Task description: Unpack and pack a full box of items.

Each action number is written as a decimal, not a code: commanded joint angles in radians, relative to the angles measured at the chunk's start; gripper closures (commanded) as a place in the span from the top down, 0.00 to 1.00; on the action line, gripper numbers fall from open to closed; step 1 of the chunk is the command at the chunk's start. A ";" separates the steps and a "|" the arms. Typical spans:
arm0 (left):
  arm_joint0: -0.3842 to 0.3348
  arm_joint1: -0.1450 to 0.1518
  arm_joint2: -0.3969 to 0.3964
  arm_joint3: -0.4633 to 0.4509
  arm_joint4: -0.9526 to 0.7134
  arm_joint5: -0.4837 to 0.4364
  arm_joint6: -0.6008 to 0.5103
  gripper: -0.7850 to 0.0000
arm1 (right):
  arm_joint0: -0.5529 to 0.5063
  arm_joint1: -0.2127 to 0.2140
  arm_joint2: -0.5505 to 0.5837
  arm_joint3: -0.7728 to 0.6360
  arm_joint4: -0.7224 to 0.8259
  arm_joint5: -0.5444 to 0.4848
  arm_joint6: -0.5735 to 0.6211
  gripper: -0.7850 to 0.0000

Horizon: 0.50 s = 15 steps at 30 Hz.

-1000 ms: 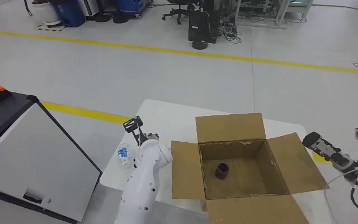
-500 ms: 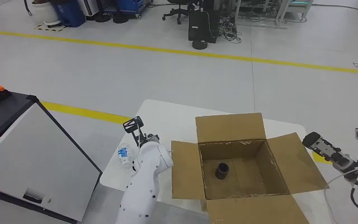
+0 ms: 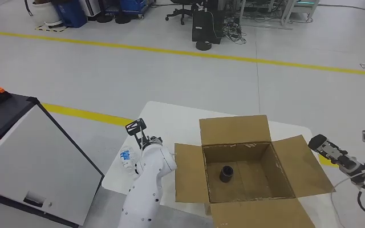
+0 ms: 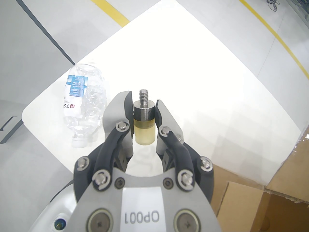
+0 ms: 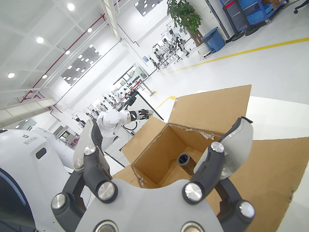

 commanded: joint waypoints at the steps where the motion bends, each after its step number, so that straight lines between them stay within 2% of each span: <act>1: 0.000 0.000 0.000 0.000 0.000 0.000 0.000 0.00 | 0.000 0.000 0.000 0.000 0.000 0.000 0.000 1.00; 7: 0.014 -0.001 -0.003 -0.011 -0.033 -0.051 0.063 0.00 | 0.000 0.000 0.000 0.000 0.000 0.000 0.000 1.00; 12: 0.039 -0.004 0.012 -0.071 -0.022 -0.052 0.106 0.00 | 0.000 0.000 0.000 0.000 0.000 0.000 0.000 1.00; 15: 0.057 -0.004 0.027 -0.122 -0.021 -0.093 0.104 0.00 | 0.000 0.000 0.000 0.000 0.000 0.000 0.000 1.00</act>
